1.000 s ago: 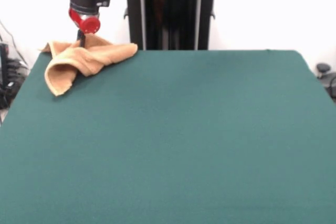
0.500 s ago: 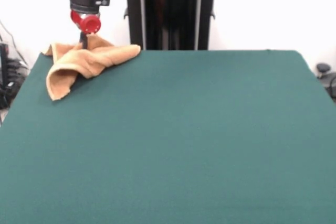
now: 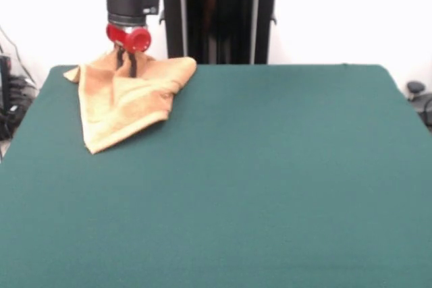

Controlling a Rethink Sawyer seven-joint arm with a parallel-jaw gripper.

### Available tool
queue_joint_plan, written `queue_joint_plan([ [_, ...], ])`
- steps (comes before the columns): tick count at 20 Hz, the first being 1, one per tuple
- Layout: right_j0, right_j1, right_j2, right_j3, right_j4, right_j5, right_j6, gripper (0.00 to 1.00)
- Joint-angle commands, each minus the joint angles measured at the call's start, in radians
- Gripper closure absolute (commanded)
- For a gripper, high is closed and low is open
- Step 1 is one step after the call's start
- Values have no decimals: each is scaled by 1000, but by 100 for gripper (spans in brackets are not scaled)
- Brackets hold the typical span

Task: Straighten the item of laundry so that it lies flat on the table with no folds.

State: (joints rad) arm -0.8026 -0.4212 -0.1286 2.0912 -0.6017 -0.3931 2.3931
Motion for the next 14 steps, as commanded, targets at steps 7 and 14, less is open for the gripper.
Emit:
queue_joint_plan([
  [7, 103, 110, 235, -30, 16, -9, 123, 0],
  [14, 116, 120, 222, -36, 19, -18, 120, 0],
])
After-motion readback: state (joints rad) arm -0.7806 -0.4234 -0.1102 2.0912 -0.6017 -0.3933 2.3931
